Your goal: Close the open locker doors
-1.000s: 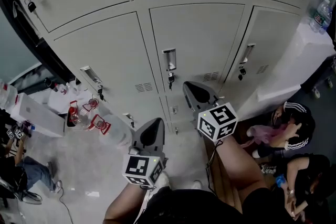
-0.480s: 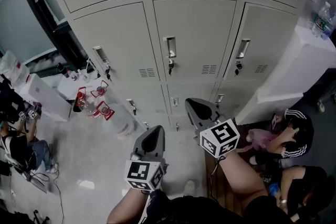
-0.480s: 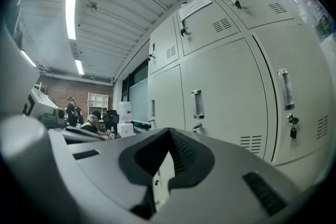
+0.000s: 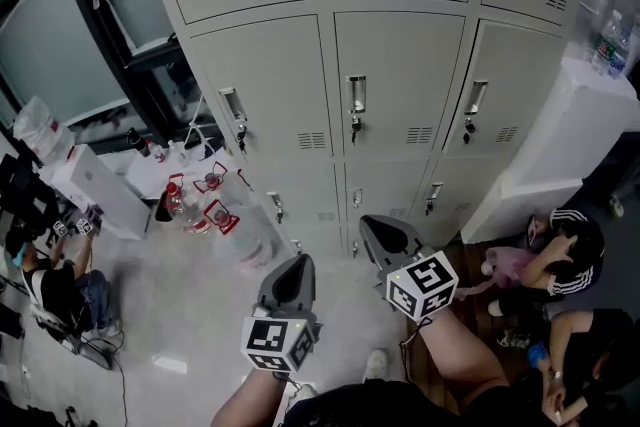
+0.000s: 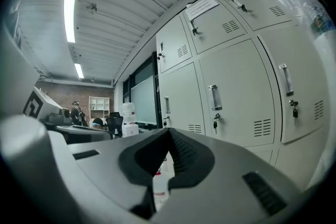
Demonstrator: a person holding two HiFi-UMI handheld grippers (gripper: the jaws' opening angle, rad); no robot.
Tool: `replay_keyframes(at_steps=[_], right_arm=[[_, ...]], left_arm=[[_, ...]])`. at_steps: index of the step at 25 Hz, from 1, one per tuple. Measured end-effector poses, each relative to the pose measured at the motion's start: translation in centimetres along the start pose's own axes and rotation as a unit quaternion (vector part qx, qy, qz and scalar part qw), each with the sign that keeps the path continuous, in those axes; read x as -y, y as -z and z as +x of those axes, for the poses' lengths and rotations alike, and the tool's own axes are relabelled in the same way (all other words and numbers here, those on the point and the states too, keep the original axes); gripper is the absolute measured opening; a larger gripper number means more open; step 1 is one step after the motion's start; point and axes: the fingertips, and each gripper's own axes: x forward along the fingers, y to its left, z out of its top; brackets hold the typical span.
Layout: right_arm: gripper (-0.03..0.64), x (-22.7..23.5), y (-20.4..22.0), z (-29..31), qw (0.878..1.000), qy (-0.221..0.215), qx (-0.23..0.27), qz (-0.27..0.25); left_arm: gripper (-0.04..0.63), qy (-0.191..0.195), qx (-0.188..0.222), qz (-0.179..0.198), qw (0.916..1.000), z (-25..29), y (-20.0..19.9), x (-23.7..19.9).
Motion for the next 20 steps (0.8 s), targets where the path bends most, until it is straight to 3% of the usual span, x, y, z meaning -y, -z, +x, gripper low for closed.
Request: replay_keyframes(at_steps=[9,20], right_arm=[[0.002,-8.2,0.6,-1.3,0.998,0.065,0.007,0.008],[0.002,-17.6,2.1,-6.1,0.991,0.13,0.004,-0.01]], left_arm=[[0.005,0.049,0.009,0.015,0.9987,-6.6,-0.5,-4.4],[0.005,0.088,0.021,0.025,0.9956,-15.3,0.5,-6.3]])
